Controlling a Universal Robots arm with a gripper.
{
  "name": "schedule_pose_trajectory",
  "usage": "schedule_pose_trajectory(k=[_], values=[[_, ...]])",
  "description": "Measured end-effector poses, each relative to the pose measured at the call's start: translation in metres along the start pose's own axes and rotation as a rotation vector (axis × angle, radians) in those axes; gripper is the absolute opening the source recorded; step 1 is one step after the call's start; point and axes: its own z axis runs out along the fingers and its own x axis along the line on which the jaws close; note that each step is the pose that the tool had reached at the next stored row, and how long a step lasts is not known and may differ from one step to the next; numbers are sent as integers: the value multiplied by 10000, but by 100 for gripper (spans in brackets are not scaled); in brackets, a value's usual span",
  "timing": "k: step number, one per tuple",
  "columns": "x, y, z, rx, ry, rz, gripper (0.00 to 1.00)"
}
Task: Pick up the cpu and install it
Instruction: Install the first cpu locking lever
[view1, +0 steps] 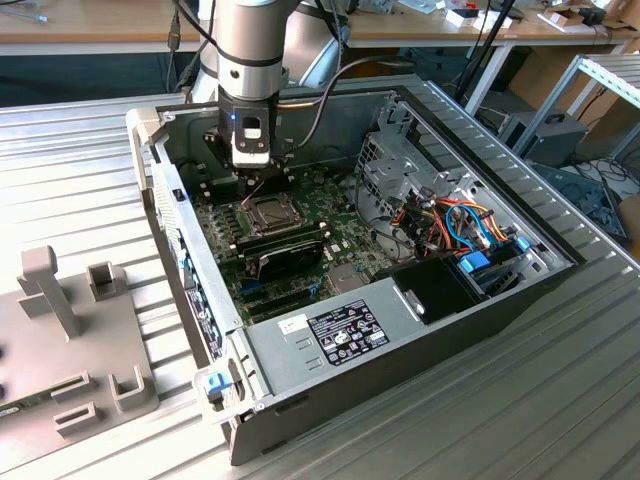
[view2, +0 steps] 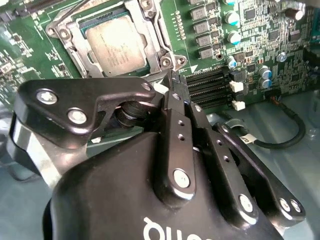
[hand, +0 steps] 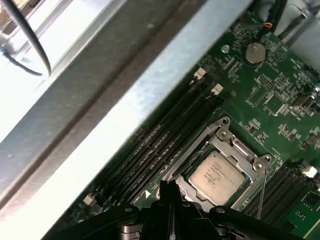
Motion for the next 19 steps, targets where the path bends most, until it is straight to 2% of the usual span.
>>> schedule_pose_trajectory(k=[5,7,9,15,17,19], values=[[0,0,0,-5,4,-119,11],[0,0,0,-18,15,-598,11],[0,0,0,-38,32,-1279,11],[0,0,0,-74,62,-2488,11],[0,0,0,-89,74,-2998,11],[0,0,0,-90,76,-3022,11]])
